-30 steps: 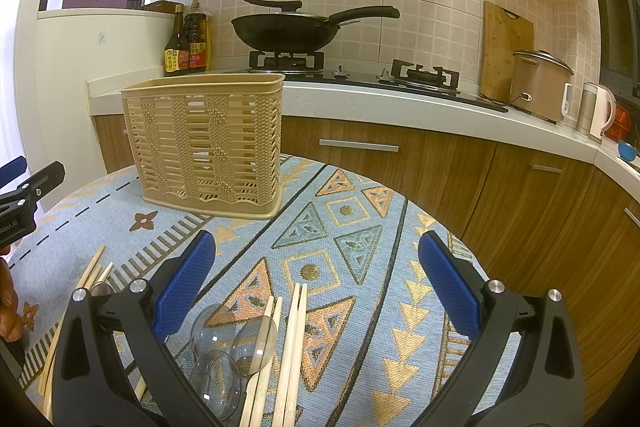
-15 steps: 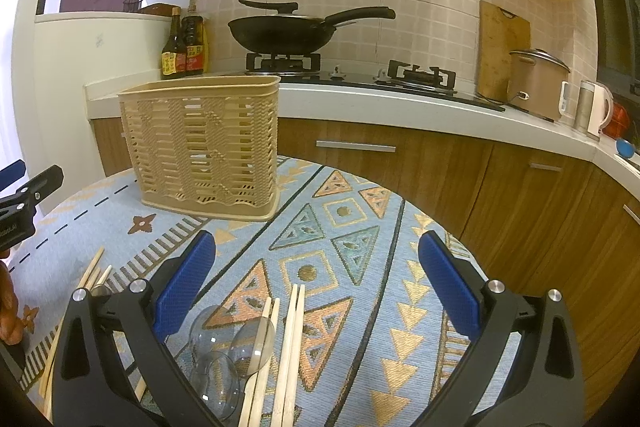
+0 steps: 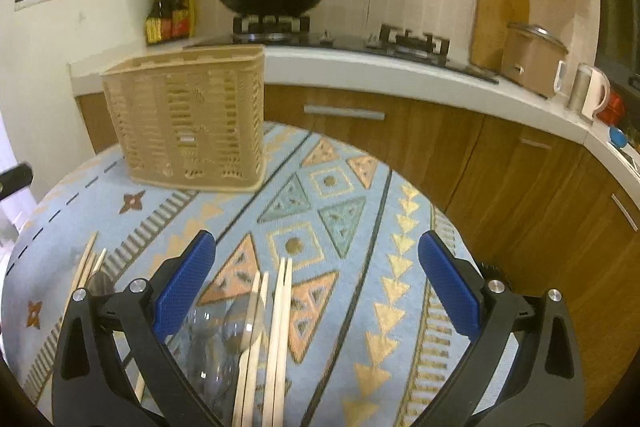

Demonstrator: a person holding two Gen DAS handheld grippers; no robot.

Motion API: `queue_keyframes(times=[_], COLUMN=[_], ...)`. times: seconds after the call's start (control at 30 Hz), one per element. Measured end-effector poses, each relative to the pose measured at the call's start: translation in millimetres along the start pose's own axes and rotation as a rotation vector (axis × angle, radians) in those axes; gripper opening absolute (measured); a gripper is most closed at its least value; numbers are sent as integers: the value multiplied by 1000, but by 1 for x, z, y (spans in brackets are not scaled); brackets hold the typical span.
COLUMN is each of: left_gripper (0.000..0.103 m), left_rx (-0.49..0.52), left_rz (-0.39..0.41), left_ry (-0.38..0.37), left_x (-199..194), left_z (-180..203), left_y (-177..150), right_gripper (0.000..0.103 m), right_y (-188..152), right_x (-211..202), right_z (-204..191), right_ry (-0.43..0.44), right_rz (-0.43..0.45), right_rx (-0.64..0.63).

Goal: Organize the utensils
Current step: 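Grasp a pair of wooden chopsticks with the right tool while the left tool grasps one chopstick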

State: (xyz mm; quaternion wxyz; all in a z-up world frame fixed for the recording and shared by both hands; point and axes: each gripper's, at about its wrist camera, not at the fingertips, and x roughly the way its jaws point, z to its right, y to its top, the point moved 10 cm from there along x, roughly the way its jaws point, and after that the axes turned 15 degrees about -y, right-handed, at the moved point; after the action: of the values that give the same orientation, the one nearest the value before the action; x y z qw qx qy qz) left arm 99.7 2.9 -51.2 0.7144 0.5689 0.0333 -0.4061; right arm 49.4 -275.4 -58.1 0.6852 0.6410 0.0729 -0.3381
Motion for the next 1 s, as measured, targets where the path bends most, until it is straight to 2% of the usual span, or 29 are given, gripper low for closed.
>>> queue_keyframes(times=[0.03, 0.07, 0.17, 0.27, 0.3, 0.37, 0.43, 0.63, 0.73, 0.8, 0.9, 1.0], left_gripper=[84, 75, 65, 50, 48, 46, 46, 47, 46, 38, 30, 22], left_rx=[0, 0, -20, -48, -42, -23, 7, 112, 153, 152, 151, 158], left_rz=[-48, -100, -260, -371, -390, -413, -428, -482, -491, -490, -493, -492], left_ry=[-5, -2, -34, -60, -52, -23, 4, 90, 109, 101, 88, 104], left_x=[2, 5, 19, 33, 36, 42, 44, 47, 46, 44, 40, 41], left_z=[0, 0, 1, 5, 6, 6, 9, 16, 17, 16, 13, 10], left_y=[-7, -16, -52, -83, -88, -94, -97, -99, -99, -98, -97, -95], right_gripper=[96, 92, 79, 68, 65, 58, 55, 54, 44, 37, 36, 34], right_y=[-2, -5, -18, -32, -36, -42, -45, -51, -54, -56, -59, -66], right_x=[1, 0, 2, 4, 5, 8, 9, 18, 20, 21, 22, 25], right_z=[-2, -4, -9, -15, -16, -17, -15, -10, -11, -11, -10, -13], right_ry=[18, 45, 87, 114, 131, 169, 171, 155, 163, 181, 244, 267], right_rz=[-36, -65, -148, -232, -258, -308, -328, -366, -386, -405, -458, -505], right_rx=[-9, -14, -35, -54, -52, -38, -35, -51, -69, -71, -36, -38])
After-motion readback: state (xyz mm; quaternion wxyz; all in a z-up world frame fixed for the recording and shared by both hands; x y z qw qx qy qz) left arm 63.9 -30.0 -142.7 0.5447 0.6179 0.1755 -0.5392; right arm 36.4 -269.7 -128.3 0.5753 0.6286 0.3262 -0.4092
